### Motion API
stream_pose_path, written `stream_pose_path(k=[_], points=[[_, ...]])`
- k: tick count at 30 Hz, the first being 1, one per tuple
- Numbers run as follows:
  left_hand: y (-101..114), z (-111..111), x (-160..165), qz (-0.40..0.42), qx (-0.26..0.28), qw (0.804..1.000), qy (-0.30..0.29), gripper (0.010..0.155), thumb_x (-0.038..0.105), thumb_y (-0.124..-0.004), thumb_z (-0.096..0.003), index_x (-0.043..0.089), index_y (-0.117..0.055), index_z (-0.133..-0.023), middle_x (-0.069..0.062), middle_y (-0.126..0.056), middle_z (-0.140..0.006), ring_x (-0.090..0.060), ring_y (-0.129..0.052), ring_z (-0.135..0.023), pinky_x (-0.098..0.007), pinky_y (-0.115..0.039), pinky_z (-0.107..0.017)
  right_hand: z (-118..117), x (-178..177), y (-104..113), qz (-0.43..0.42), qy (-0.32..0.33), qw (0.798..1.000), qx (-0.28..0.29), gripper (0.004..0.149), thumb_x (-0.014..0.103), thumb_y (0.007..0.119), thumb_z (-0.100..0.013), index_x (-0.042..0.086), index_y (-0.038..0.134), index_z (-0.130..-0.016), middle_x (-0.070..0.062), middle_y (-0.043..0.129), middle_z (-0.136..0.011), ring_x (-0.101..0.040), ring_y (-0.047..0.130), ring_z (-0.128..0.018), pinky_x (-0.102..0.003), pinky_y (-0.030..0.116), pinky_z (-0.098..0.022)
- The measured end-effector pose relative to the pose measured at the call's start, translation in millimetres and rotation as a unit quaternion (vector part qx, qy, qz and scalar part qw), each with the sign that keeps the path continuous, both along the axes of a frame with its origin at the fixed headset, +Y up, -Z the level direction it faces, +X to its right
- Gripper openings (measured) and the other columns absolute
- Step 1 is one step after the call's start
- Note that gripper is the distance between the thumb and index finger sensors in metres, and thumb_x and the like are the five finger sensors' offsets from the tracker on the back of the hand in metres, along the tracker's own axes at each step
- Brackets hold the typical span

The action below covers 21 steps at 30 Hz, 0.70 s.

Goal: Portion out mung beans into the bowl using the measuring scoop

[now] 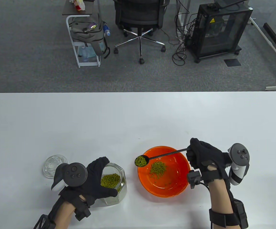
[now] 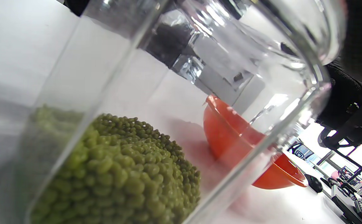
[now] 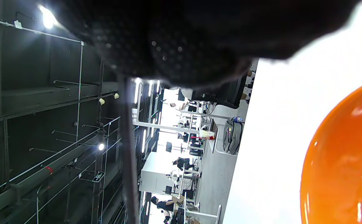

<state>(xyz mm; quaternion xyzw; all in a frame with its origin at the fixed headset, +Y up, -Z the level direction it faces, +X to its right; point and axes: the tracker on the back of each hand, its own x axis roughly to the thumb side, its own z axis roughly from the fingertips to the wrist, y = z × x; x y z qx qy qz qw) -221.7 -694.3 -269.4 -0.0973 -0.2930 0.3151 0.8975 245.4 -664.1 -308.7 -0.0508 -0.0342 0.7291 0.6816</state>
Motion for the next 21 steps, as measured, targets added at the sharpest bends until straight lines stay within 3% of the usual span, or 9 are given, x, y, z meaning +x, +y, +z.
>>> stream_pose_path(k=[21], points=[[0.1,-0.1,-0.1,0.001,-0.002,1.0,0.0,0.126,0.082,-0.09,-0.0381,0.0,-0.026,-0.11,-0.031,-0.035,-0.115,-0.062,-0.052,-0.103,-0.069,-0.056,-0.073,8.6,41.7,-24.8,0.001,-0.017,1.0,-0.022,0.042,0.048,0.082,-0.049,0.009,0.1,-0.047,-0.013,0.102,-0.037,-0.019,0.098,-0.011,-0.032,0.086,-0.008]])
